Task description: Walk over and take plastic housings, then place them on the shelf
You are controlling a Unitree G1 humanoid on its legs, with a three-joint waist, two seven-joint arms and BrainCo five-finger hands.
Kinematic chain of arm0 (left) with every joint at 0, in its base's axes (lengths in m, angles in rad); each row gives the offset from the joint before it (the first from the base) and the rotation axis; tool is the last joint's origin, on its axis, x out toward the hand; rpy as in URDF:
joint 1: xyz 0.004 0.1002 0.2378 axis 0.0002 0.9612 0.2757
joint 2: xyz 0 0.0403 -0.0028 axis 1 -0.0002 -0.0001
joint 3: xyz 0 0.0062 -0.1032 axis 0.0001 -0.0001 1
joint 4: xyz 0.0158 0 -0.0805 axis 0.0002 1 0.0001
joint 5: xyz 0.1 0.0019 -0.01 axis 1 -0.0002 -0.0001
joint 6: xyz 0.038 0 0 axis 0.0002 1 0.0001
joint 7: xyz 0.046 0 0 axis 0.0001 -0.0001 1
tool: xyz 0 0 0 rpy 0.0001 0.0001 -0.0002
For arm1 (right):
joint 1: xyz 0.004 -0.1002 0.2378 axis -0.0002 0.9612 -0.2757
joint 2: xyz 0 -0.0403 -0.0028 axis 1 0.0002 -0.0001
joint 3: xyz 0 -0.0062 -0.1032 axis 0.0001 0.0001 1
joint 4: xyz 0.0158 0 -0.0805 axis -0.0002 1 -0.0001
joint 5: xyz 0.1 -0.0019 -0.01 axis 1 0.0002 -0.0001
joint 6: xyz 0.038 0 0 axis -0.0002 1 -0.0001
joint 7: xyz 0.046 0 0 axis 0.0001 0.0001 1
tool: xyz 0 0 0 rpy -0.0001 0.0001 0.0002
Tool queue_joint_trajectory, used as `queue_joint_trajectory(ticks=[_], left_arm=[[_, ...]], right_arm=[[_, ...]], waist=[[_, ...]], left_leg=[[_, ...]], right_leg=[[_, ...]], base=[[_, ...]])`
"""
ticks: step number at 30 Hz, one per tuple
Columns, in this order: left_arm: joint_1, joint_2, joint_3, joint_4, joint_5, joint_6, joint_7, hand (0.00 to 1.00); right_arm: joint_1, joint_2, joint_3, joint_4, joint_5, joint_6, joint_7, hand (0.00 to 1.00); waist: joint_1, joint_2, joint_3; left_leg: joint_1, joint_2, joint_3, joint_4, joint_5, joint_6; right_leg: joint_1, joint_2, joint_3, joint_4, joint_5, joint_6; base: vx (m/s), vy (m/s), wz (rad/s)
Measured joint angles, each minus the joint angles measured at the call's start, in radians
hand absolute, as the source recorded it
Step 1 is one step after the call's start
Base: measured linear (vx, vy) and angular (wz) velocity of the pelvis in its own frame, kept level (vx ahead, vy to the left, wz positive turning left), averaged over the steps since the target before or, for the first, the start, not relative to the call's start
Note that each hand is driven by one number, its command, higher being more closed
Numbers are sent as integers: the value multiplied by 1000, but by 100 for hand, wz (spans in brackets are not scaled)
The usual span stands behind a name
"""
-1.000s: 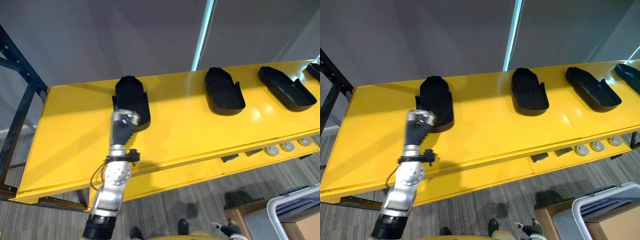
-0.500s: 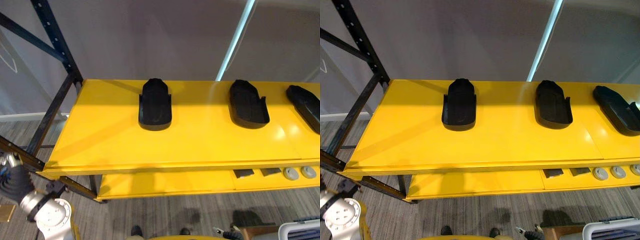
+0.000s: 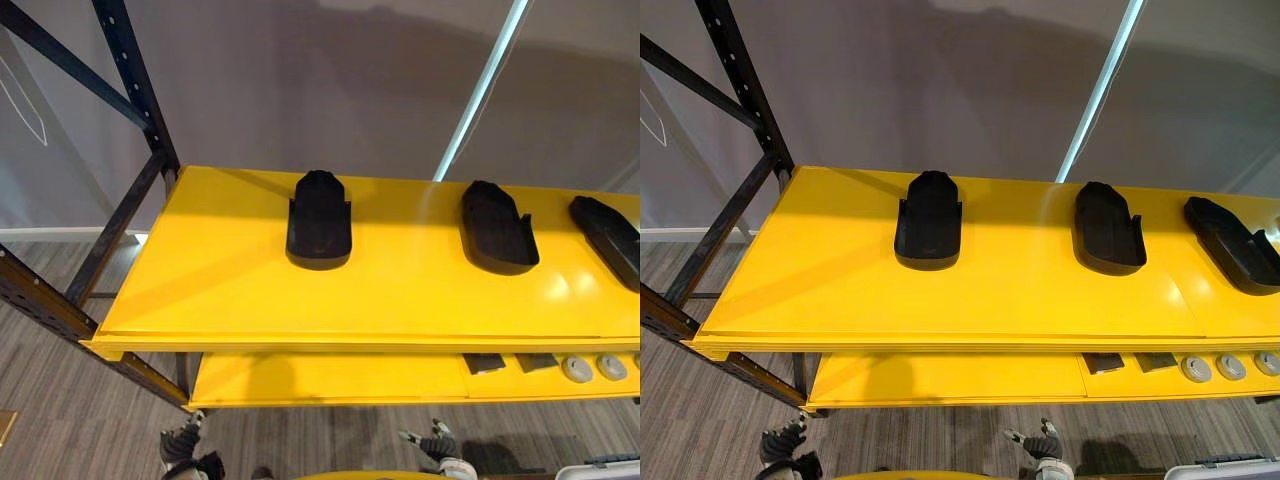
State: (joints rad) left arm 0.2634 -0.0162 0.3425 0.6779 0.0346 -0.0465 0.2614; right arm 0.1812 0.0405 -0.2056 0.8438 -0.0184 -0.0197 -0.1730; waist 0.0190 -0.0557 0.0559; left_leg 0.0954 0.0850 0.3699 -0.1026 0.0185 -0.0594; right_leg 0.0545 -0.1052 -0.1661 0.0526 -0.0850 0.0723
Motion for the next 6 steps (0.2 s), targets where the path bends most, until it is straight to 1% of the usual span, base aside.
queue_joint_trajectory(ticks=[2,3,6], left_arm=[[-25,15,-24,59,11,0,-12,0],[-31,18,-29,70,18,0,-18,0],[-58,20,-43,118,19,0,-24,0]], right_arm=[[-17,1,-26,23,10,0,0,0],[-23,0,-32,34,10,0,0,0],[-49,-9,-35,56,10,0,-1,0]], waist=[[-2,3,4],[-2,11,8],[-4,18,15]], left_leg=[[8,-5,4,0,-1,0],[10,-7,5,0,-1,0],[22,-5,20,-1,-1,0]], right_leg=[[10,-1,2,-7,0,1],[12,0,3,-8,0,1],[19,3,16,-13,1,0]], base=[[52,-4,-1],[37,4,-6],[4,-16,-10]])
